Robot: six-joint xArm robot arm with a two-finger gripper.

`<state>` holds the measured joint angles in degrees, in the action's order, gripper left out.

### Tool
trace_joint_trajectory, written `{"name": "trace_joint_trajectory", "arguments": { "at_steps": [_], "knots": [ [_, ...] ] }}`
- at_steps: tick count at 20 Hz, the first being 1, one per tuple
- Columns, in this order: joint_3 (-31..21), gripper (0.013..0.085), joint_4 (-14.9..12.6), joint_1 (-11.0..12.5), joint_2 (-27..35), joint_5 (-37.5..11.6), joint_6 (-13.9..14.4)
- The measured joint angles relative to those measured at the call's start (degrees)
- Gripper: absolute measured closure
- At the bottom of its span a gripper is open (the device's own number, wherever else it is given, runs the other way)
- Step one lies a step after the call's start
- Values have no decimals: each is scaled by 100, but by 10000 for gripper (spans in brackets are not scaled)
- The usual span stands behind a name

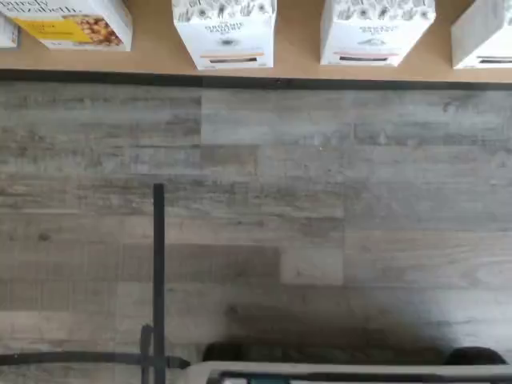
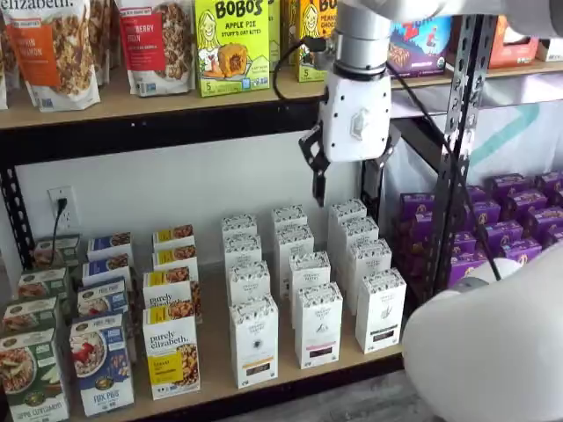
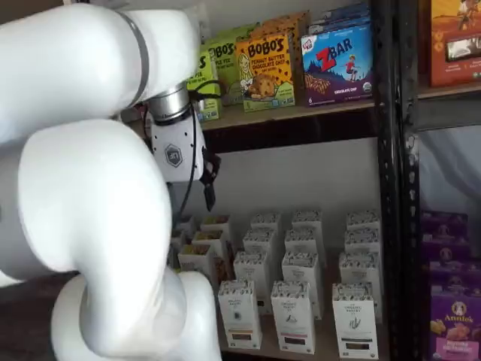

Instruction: Pick up the white box with a yellow strip in the middle, on the bottom shelf, the fourth box from the left

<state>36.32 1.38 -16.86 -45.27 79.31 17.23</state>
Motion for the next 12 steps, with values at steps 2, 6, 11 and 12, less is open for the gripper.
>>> {"name": "trace_joint_trajectory", "arguments": {
  "at_steps": [2,6,11,12],
  "knots": [
    [-113,130,32,-63,79,-249,53],
    [-336,130,93,-206,201,-719,164],
    [-560,130,13,-463,400,-1221,431],
    [-598,130,5,-499,425,-1313,467]
  ]
}}
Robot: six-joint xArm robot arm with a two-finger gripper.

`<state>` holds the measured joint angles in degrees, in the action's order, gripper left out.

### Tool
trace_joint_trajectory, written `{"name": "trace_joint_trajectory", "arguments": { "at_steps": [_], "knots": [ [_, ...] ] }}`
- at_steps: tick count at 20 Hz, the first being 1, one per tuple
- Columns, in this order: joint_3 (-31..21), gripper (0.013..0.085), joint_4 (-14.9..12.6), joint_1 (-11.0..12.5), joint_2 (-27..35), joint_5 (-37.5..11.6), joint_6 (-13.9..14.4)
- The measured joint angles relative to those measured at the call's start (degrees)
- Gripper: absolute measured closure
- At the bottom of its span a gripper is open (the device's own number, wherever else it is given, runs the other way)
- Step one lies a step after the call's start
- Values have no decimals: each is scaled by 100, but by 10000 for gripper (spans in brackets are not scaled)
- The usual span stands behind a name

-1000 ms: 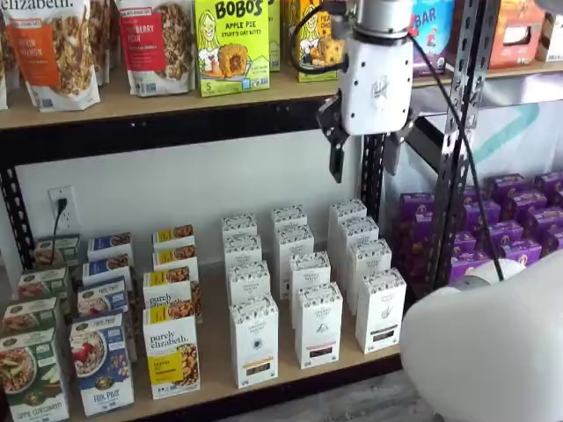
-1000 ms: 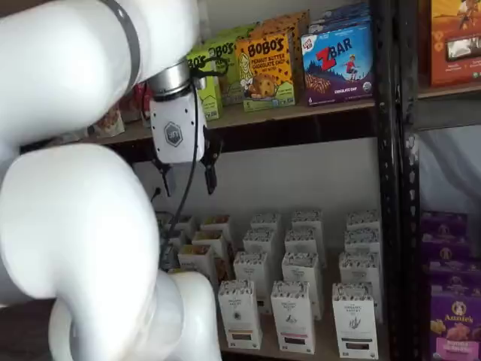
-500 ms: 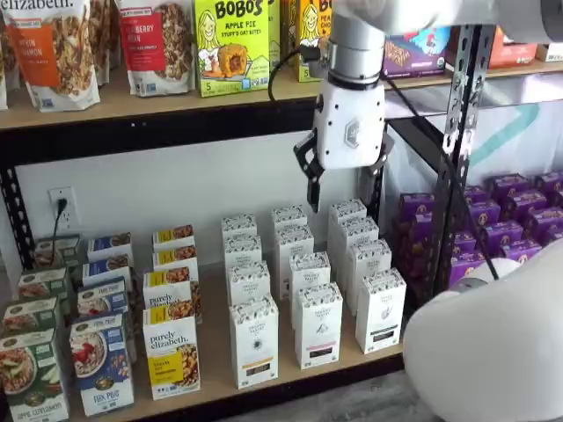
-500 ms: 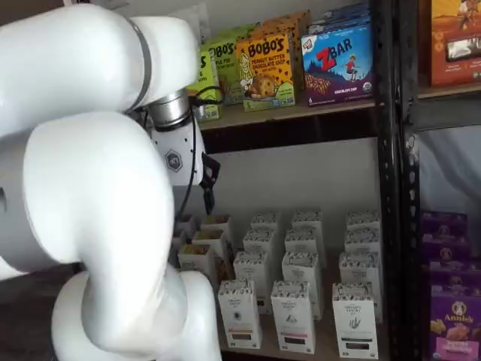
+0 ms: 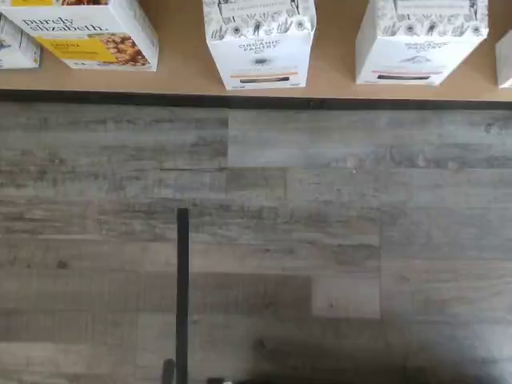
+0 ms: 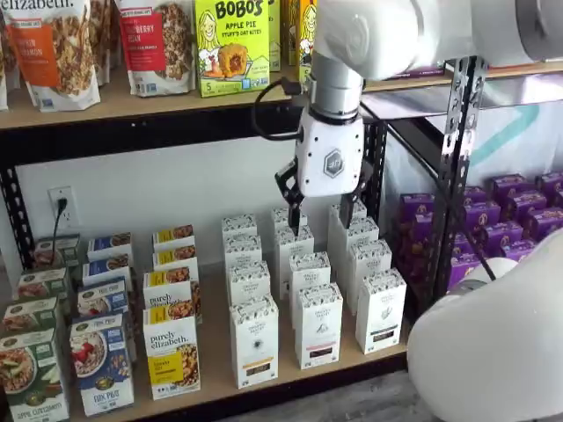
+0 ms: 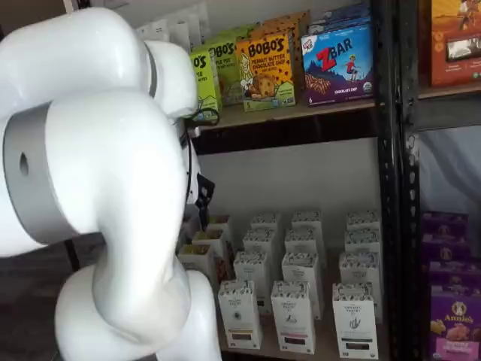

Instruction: Pick up the white box with a yellow strip in the middle, on the bottom shelf, the fourth box from the left

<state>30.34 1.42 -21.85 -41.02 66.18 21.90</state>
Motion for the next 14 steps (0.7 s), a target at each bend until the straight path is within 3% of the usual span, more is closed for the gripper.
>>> {"name": "trace_joint_trajectory", "arguments": {
  "at_steps": [4,14],
  "knots": [
    [-232,130,68,-179,123,-608,124],
    [-191,130,35,-554,1128,-1289,505]
  ]
}}
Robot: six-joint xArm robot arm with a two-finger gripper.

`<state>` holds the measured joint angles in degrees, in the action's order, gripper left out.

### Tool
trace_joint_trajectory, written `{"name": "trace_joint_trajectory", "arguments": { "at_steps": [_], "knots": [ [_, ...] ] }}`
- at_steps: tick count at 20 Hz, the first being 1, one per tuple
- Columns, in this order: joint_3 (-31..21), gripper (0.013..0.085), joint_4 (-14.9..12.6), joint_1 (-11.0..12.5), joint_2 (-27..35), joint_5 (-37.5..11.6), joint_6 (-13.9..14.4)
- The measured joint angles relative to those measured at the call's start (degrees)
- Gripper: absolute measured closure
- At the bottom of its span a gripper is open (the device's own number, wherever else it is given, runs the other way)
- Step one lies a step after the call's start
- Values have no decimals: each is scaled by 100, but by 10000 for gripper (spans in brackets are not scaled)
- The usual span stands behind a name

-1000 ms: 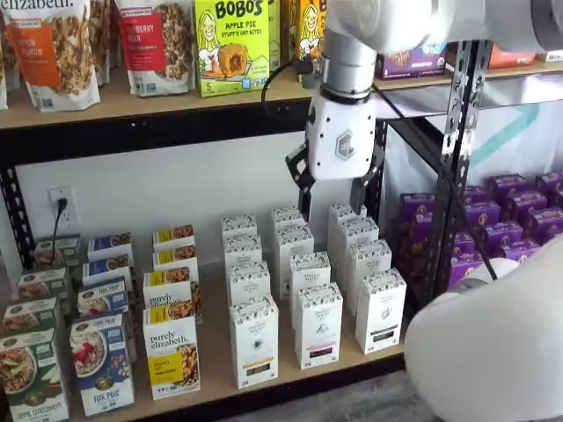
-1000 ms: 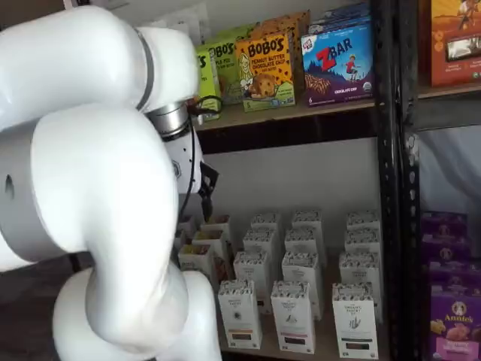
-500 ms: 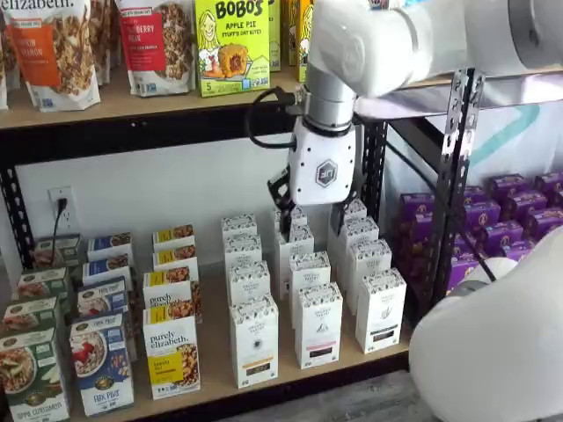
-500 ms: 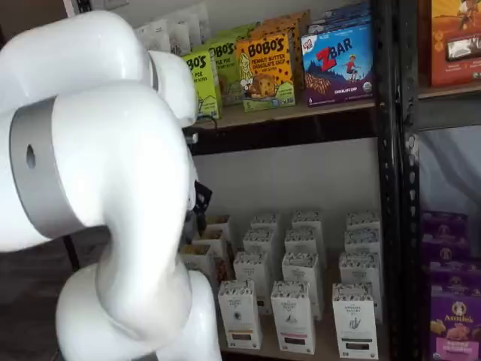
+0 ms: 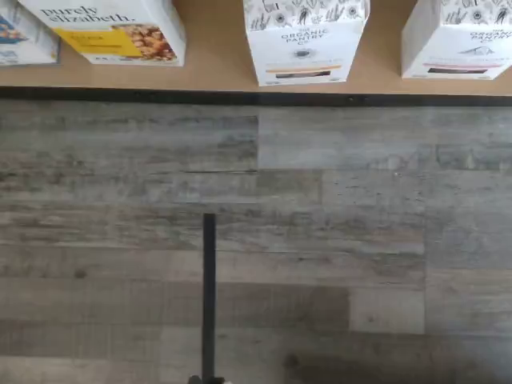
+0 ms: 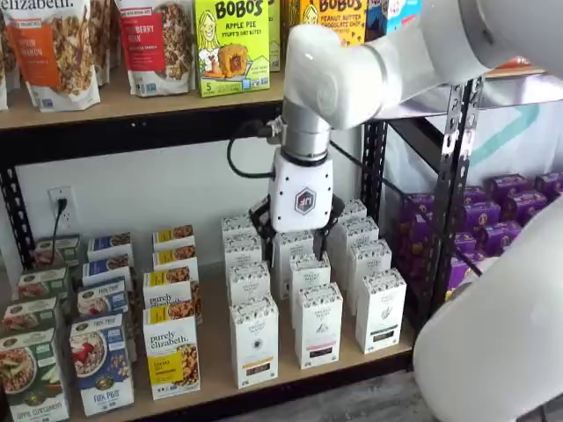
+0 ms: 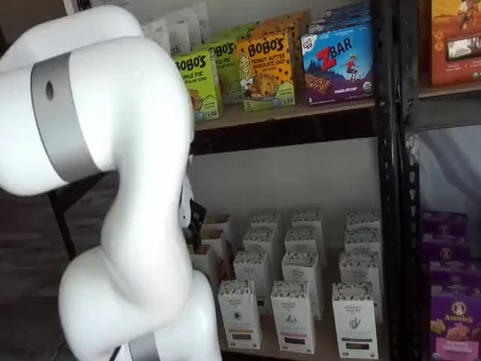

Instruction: Pick up the white box with a yellow strip in the middle, on the bottom shelf, the fourth box from the left

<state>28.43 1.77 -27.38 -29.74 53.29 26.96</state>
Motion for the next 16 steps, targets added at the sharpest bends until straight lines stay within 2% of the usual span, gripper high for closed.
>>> {"name": "trace_joint_trajectory", "arguments": {
  "at_steps": [5,7,11,16],
  "knots": [
    [29,130,-5,-41,668,-500,32],
    [102,130,-10,-16,953,-545,13],
    [61,130,123,116,1354,-969,-224],
    [-25,130,125,277,1775,-1585,-413]
  ]
}}
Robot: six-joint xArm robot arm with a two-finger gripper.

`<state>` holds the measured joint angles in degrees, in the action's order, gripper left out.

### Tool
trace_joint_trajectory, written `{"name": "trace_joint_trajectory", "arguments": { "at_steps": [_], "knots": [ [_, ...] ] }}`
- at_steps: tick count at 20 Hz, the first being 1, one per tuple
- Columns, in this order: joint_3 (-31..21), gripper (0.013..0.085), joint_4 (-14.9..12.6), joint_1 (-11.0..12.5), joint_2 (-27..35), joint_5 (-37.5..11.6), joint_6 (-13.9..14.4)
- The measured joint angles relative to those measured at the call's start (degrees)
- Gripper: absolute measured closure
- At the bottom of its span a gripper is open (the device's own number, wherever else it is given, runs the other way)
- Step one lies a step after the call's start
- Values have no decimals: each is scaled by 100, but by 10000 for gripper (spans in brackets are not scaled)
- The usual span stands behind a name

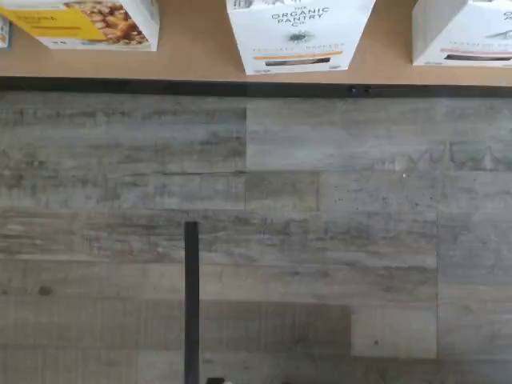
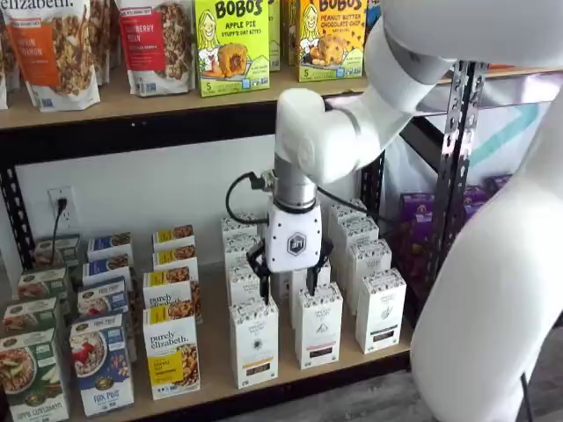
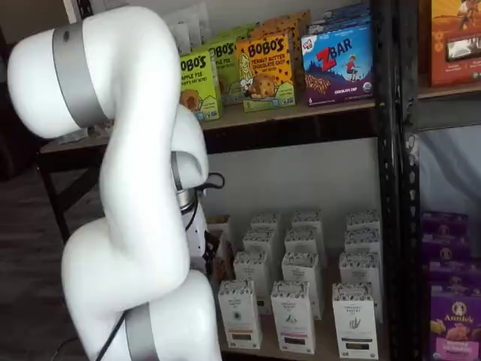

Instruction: Pick up the white box with a yellow strip in the middle, on the bottom shelf, the fourth box from the left

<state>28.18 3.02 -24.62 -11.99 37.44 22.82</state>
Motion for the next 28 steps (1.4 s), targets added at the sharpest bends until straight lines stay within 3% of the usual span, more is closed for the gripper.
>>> {"name": "trace_joint_trajectory", "arguments": {
  "at_steps": [4,9,20,28],
  "knots": [
    [-4,130,76,130,393,-392,-209],
    [41,130,386,233,856,-814,-602],
    [449,130,821,205,1845,-1413,-1015],
    [1132,130,573,297,2678,-1579,-892]
  ]
}}
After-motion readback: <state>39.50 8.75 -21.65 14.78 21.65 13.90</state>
